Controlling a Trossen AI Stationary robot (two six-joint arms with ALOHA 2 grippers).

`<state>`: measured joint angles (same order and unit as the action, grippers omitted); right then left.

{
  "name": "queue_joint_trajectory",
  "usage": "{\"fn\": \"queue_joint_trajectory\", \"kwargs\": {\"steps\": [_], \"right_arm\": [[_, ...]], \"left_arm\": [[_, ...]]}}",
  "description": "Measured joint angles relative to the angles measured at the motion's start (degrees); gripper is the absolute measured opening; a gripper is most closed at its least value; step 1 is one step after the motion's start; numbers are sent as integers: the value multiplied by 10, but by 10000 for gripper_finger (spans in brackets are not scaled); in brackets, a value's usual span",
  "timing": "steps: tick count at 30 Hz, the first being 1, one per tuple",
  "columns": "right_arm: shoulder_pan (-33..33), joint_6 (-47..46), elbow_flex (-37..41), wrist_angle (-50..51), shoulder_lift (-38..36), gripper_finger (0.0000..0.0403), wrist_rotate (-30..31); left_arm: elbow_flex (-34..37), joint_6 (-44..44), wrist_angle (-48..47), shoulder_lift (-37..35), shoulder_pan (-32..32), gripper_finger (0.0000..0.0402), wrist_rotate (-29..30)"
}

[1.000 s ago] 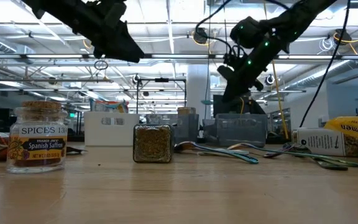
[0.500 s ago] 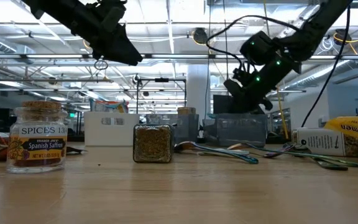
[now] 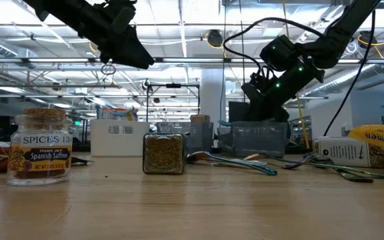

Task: Pick & Place Food Item
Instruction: Put the blue baby spoon into the right black bin

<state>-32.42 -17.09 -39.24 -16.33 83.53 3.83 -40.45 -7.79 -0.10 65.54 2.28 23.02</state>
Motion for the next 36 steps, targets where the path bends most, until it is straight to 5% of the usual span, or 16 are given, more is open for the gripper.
{"fn": "queue_joint_trajectory", "kwargs": {"steps": [13,36], "right_arm": [[-29,41,-117,238,0,18,-10],[-24,39,-149,213,122,18,-40]], "left_arm": [[0,-4,3,0,0,186,0],[0,-1,2,0,1,186,0]]}}
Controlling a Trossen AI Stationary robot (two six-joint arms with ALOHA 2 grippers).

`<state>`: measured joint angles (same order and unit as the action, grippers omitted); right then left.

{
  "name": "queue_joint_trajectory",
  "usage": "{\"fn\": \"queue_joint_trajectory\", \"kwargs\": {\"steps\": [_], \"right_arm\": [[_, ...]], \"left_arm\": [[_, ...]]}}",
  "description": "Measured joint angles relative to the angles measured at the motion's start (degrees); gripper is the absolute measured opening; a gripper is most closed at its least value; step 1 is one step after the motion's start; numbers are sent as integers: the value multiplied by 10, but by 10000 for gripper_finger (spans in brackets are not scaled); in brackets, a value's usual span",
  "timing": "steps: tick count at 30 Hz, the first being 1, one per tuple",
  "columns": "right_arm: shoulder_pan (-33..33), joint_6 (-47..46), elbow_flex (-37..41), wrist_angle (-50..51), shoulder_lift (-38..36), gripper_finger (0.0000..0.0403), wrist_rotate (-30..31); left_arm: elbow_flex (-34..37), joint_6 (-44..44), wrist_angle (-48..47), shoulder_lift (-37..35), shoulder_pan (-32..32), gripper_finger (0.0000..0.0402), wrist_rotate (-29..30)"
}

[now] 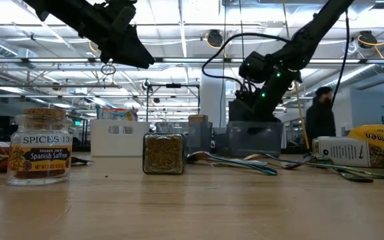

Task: Pick & Place Food Item
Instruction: Put the blue baby spoon into the right black bin

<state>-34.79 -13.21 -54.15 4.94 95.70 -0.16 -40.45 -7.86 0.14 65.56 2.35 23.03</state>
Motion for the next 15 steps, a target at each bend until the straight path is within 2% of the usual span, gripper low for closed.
{"fn": "queue_joint_trajectory", "kwargs": {"steps": [15], "right_arm": [[0,4,0,7,11,21,-2]], "left_arm": [[0,0,-1,0,0,186,0]]}}
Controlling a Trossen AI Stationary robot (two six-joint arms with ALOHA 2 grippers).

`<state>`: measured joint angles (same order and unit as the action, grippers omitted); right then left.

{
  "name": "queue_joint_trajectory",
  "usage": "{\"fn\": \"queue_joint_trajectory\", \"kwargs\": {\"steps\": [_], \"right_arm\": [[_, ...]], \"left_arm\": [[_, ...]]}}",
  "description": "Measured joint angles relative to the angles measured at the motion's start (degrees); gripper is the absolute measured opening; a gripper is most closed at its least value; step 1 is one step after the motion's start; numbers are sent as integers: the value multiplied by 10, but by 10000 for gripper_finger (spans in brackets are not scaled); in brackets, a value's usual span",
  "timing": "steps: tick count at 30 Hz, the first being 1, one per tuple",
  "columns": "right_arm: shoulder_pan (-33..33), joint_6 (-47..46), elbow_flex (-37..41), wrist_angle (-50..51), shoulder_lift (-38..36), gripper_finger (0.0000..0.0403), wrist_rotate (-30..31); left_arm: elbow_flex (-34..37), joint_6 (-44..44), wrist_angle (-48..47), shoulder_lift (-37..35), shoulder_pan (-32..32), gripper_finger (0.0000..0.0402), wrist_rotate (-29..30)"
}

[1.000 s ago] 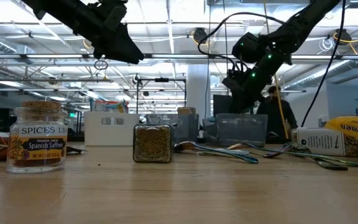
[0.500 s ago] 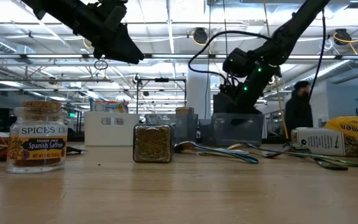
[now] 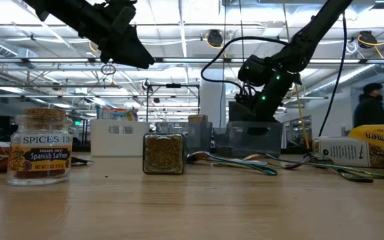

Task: Pick & Place Food Item
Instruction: Put the blue baby spoon into the right black bin, then put the green seasoning bottle into the left black bin

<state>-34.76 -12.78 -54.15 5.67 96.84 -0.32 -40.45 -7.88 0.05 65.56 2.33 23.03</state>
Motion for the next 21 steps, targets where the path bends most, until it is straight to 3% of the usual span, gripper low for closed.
{"fn": "queue_joint_trajectory", "kwargs": {"steps": [7,21], "right_arm": [[0,4,0,-1,0,31,0],[0,11,-2,-5,-6,110,0]], "left_arm": [[0,0,0,0,0,186,0],[0,-1,0,0,0,186,0]]}}
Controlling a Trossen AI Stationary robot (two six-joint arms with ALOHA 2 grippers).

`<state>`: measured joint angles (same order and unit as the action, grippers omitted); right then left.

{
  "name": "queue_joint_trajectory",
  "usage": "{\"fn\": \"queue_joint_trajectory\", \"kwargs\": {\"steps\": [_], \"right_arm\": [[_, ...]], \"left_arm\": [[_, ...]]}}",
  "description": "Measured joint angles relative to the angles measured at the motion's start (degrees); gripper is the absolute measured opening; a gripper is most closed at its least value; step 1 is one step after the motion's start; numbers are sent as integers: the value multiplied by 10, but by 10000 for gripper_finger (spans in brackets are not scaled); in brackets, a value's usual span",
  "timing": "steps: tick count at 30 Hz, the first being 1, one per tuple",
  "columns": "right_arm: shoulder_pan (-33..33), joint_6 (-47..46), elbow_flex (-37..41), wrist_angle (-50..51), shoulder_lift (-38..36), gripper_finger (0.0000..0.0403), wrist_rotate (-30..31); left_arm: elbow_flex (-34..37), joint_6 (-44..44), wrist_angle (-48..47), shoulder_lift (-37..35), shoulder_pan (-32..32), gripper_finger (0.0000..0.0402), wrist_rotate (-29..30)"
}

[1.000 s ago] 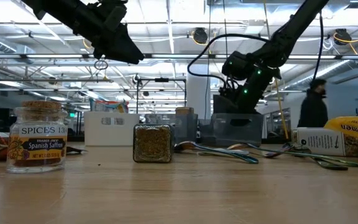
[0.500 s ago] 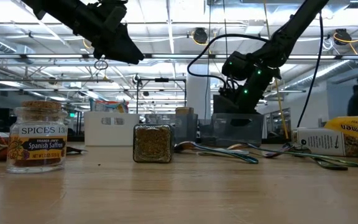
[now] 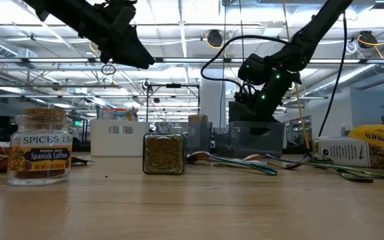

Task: Pick & Place Food Item
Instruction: Put the green seasoning bottle into the left black bin

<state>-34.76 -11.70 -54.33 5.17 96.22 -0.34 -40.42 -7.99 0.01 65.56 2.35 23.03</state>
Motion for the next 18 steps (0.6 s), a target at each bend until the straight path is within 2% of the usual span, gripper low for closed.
{"fn": "queue_joint_trajectory", "kwargs": {"steps": [12,18], "right_arm": [[10,4,-15,-1,-110,124,0],[52,5,8,-4,-184,122,0]], "left_arm": [[0,5,-17,0,2,186,-1],[0,8,-20,0,2,186,-4]]}}
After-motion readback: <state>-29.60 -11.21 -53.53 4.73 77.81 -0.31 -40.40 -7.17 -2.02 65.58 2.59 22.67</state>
